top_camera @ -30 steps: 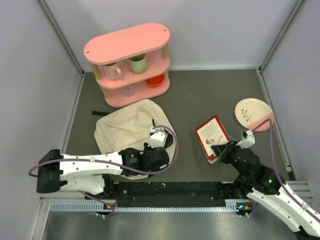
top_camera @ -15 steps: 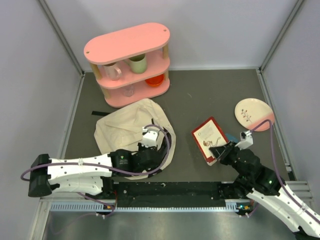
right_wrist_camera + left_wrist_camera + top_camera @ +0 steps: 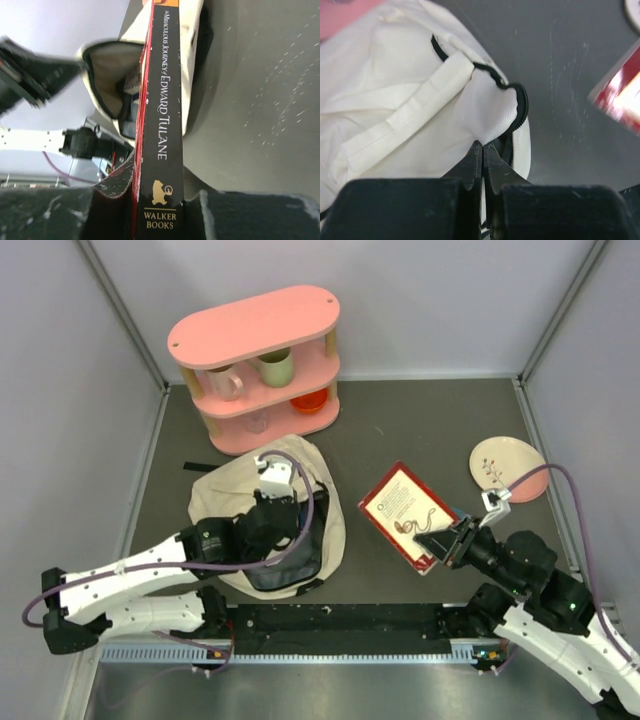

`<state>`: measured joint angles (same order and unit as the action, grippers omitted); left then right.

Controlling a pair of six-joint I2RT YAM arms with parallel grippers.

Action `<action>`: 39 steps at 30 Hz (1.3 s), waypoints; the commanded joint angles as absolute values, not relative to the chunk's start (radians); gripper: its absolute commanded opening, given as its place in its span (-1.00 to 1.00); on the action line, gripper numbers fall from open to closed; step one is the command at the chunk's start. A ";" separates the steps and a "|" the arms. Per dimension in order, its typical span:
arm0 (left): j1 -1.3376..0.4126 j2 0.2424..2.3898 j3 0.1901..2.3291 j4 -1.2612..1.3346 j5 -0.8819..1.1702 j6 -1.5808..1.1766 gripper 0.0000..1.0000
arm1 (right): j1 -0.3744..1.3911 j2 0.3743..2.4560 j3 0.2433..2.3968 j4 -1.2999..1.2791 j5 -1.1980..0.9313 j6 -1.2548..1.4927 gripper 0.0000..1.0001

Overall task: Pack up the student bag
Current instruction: Place the book in the student bag.

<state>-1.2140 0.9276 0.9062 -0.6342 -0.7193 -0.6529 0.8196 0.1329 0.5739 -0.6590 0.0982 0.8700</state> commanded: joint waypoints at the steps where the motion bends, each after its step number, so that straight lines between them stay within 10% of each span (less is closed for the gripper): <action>1: -1.117 0.945 1.069 -0.529 -0.666 -0.479 -1.00 | 0.815 0.208 0.614 -0.571 -0.095 0.839 -1.00; 14: -1.077 1.223 1.342 -0.488 -0.451 -0.377 -1.00 | 0.816 0.290 0.316 -0.110 -0.334 1.066 -1.00; 39: -1.072 0.971 1.132 -0.474 -0.469 -0.450 -1.00 | 0.946 1.014 0.318 0.710 -0.235 1.155 -1.00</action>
